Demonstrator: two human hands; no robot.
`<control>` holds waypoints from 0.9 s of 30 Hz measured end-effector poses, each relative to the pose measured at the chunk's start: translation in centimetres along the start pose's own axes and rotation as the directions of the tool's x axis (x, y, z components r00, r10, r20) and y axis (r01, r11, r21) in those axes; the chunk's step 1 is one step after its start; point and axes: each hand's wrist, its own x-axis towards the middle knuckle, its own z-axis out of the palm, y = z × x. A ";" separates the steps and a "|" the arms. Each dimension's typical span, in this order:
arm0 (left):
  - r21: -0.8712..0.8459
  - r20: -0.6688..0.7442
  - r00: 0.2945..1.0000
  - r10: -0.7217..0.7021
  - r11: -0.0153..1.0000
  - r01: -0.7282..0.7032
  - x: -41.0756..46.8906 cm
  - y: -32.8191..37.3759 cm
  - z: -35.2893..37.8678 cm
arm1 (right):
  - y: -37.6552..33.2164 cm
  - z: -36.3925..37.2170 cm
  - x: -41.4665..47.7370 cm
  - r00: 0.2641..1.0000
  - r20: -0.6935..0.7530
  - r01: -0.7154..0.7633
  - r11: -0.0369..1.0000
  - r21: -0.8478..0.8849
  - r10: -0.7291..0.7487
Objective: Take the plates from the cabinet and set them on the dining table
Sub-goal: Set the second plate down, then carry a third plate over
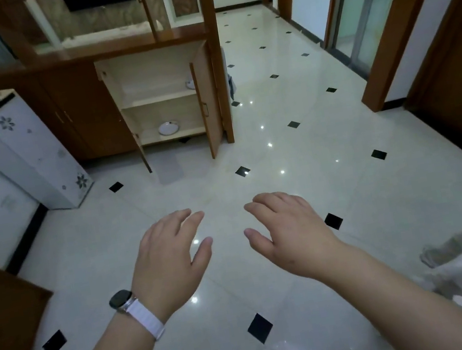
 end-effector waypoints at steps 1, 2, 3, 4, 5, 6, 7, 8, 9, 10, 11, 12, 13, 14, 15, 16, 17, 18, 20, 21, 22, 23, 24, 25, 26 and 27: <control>0.009 -0.008 1.000 0.007 1.000 -0.007 0.8 0.0 0.1 | 0.5 -0.1 0.8 1.000 -0.003 0.006 1.000 -0.004 -0.006; 0.015 -0.010 1.000 0.011 1.000 -0.011 1.9 -0.1 0.2 | 1.0 -0.2 1.8 1.000 0.000 0.005 1.000 -0.003 -0.005; 0.016 -0.012 1.000 0.010 1.000 -0.009 2.8 -0.3 0.3 | 1.5 -0.4 2.7 1.000 0.002 0.003 1.000 -0.001 -0.003; 0.018 -0.018 1.000 0.006 1.000 -0.006 3.6 -0.5 0.2 | 1.7 -0.5 3.6 1.000 -0.002 0.006 1.000 0.001 -0.006; 0.022 -0.025 1.000 0.003 1.000 -0.003 4.4 -0.9 0.1 | 1.8 -0.7 4.6 1.000 -0.008 0.013 1.000 0.003 -0.013; 0.028 -0.030 1.000 0.001 1.000 0.000 5.2 -1.5 0.0 | 1.8 -0.8 5.6 1.000 -0.016 0.022 1.000 0.005 -0.022; 0.033 -0.035 0.999 -0.002 0.999 0.003 6.0 -2.2 -0.1 | 1.8 -0.9 6.8 0.999 -0.018 0.033 0.999 0.006 -0.033; 0.036 -0.039 0.999 -0.008 0.999 0.010 6.8 -3.1 -0.2 | 1.7 -0.8 8.0 0.999 -0.015 0.045 0.999 0.004 -0.045; 0.037 -0.042 0.999 -0.017 0.999 0.018 7.5 -4.0 -0.3 | 1.6 -0.6 9.2 0.999 -0.007 0.053 0.999 0.001 -0.053; 0.037 -0.046 0.999 -0.025 0.999 0.027 8.2 -4.9 -0.3 | 1.3 -0.4 10.4 0.998 0.004 0.056 0.998 -0.003 -0.056; 0.038 -0.052 0.998 -0.031 0.999 0.033 8.8 -5.9 -0.4 | 1.0 0.0 11.7 0.998 0.013 0.059 0.998 -0.008 -0.059; 0.038 -0.061 0.998 -0.035 0.999 0.037 9.5 -7.1 -0.4 | 0.5 0.4 13.0 0.998 0.018 0.064 0.998 -0.013 -0.064; 0.038 -0.069 0.997 -0.038 0.998 0.041 10.3 -8.4 -0.5 | -0.1 0.8 14.5 0.997 0.023 0.071 0.997 -0.023 -0.070; 0.037 -0.075 0.996 -0.044 0.998 0.047 11.1 -9.7 -0.5 | -0.9 1.2 16.0 0.997 0.034 0.077 0.996 -0.036 -0.076; 0.037 -0.080 0.995 -0.052 0.998 0.055 12.0 -11.2 -0.6 | -1.7 1.6 17.7 0.995 0.048 0.085 0.995 -0.047 -0.083; 0.038 -0.087 0.995 -0.056 0.998 0.059 12.8 -12.8 -0.7 | -2.6 2.0 19.4 0.994 0.059 0.092 0.994 -0.053 -0.089; 0.040 -0.096 0.994 -0.054 0.998 0.058 13.6 -14.4 -0.7 | -3.7 2.5 21.2 0.994 0.064 0.096 0.994 -0.056 -0.092; 0.041 -0.105 0.993 -0.046 0.998 0.050 14.4 -16.2 -0.8 | -4.8 3.1 22.9 0.993 0.066 0.097 0.994 -0.059 -0.093; 0.036 -0.112 0.993 -0.035 0.999 0.039 15.9 -19.9 -1.1 | -7.1 4.2 26.1 0.994 0.061 0.092 0.994 -0.064 -0.088; 0.033 -0.112 0.993 -0.035 0.999 0.039 16.7 -21.7 -1.3 | -8.2 4.8 27.7 0.995 0.059 0.088 0.994 -0.064 -0.085; 0.030 -0.115 0.993 -0.036 0.999 0.040 17.5 -23.6 -1.6 | -9.3 5.3 29.3 0.995 0.061 0.082 0.994 -0.066 -0.079; 0.025 -0.120 0.992 -0.038 0.999 0.042 18.3 -25.4 -1.9 | -10.4 5.7 30.9 0.995 0.060 0.080 0.994 -0.070 -0.076; 0.022 -0.122 0.992 -0.040 0.999 0.043 19.1 -27.2 -2.2 | -11.3 6.1 32.4 0.996 0.053 0.081 0.994 -0.074 -0.077; 0.018 -0.114 0.993 -0.040 0.999 0.043 19.8 -28.8 -2.6 | -12.3 6.4 33.9 0.996 0.048 0.079 0.994 -0.077 -0.076; 0.013 -0.103 0.994 -0.039 0.999 0.041 20.6 -30.3 -2.9 | -13.2 6.7 35.3 0.997 0.048 0.070 0.994 -0.080 -0.066; 0.009 -0.090 0.995 -0.038 0.999 0.039 21.5 -31.8 -3.2 | -14.1 7.0 36.6 0.997 0.053 0.060 0.995 -0.083 -0.055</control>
